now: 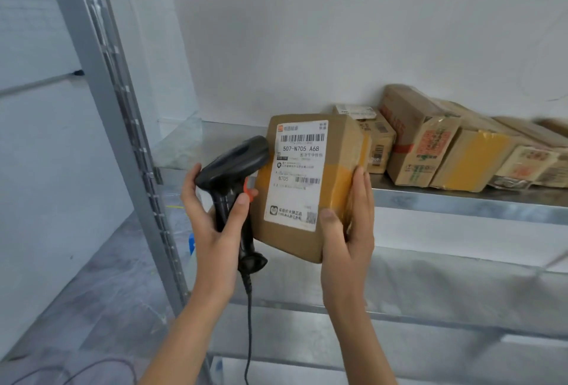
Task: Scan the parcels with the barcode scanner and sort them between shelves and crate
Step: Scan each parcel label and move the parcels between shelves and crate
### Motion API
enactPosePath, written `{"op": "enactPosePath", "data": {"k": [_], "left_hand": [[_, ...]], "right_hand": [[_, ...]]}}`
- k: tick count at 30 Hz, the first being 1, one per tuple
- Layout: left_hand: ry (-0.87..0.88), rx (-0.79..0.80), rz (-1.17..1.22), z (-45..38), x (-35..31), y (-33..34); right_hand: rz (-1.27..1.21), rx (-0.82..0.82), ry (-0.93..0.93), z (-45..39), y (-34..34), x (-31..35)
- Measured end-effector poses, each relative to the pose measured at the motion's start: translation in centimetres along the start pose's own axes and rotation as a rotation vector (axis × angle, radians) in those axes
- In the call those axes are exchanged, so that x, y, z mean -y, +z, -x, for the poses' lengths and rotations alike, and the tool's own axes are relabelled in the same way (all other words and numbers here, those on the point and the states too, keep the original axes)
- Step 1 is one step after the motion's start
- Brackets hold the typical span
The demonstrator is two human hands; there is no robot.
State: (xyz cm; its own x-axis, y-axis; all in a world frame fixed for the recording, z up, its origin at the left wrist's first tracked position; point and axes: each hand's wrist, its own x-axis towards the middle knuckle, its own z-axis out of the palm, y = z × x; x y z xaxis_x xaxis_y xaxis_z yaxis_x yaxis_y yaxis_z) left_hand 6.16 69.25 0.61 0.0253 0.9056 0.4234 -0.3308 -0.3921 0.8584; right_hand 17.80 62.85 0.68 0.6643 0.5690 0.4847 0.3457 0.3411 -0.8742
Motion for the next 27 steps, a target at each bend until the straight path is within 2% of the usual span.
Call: {"op": "enactPosePath", "data": {"k": [9, 15, 21, 27], "left_hand": [[-0.017, -0.087, -0.051, 6.0, 1.6, -2.0], [-0.143, -0.047, -0.097, 8.7, 3.9, -3.8], [-0.156, 0.069, -0.231, 10.1, 5.4, -4.8], [-0.158, 0.097, -0.241, 10.9, 6.3, -4.5]], "right_hand": [[-0.066, -0.043, 0.038, 6.5, -1.2, -4.4], [0.024, -0.025, 0.076, 8.3, -2.7, -8.1], [0.115, -0.078, 0.136, 7.9, -3.6, -11.7], [0.155, -0.059, 0.168, 7.8, -4.0, -13.3]]}}
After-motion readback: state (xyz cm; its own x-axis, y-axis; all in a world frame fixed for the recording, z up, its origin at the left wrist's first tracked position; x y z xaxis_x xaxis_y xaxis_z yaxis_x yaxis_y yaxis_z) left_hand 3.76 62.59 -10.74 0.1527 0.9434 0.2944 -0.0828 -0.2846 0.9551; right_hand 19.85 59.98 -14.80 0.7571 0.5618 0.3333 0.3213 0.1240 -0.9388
